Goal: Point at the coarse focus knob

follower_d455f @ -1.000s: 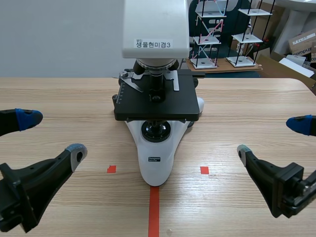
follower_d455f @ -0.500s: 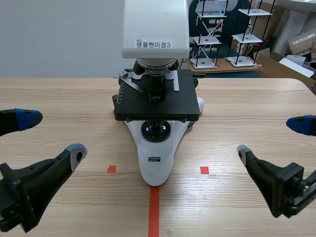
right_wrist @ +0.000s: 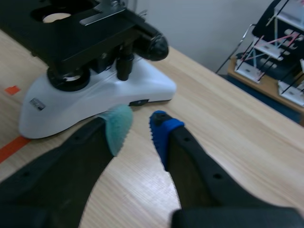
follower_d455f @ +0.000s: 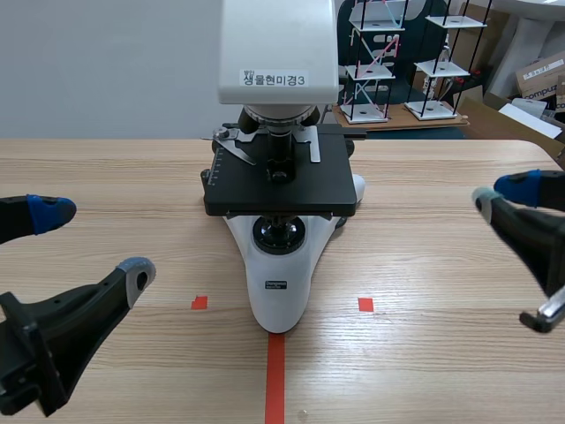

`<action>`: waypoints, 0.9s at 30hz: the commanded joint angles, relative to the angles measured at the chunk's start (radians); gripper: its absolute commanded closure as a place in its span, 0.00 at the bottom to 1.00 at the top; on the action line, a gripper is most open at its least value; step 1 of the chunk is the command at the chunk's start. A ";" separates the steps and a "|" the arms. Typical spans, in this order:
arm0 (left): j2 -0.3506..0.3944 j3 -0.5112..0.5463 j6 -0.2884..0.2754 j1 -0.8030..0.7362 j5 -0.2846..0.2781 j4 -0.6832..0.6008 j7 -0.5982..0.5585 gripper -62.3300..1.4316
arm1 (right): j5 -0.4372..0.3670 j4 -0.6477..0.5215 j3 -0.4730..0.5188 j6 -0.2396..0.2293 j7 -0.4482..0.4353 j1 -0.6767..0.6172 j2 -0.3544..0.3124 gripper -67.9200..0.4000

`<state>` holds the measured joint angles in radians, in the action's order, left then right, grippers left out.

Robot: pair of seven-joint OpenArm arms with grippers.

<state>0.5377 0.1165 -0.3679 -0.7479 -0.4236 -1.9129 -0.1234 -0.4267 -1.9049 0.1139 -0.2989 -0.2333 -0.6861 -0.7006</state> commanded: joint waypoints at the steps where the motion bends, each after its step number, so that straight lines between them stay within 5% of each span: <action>1: -0.003 0.007 -0.001 0.001 -0.006 -0.011 -0.015 0.00 | -0.003 -0.009 0.012 0.003 0.005 0.059 -0.031 0.89; 4: -0.003 0.007 -0.001 0.001 -0.006 -0.011 -0.015 0.00 | -0.004 0.015 0.009 0.002 0.010 0.148 -0.083 0.97; 11: -0.003 0.007 -0.001 0.001 -0.006 -0.011 -0.015 0.00 | -0.005 0.094 -0.069 -0.001 0.010 0.405 -0.206 0.97; 18: -0.003 0.007 -0.001 0.001 -0.006 -0.011 -0.015 0.00 | -0.005 0.203 -0.306 0.000 0.010 0.716 -0.295 0.97; 27: -0.003 0.007 -0.001 0.003 -0.006 -0.011 -0.015 0.00 | -0.003 0.384 -0.648 -0.001 0.040 1.121 -0.278 0.97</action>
<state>0.5377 0.1165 -0.3679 -0.7479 -0.4236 -1.9129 -0.1238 -0.4267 -1.5078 -0.5461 -0.3069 -0.1909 0.4065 -0.9863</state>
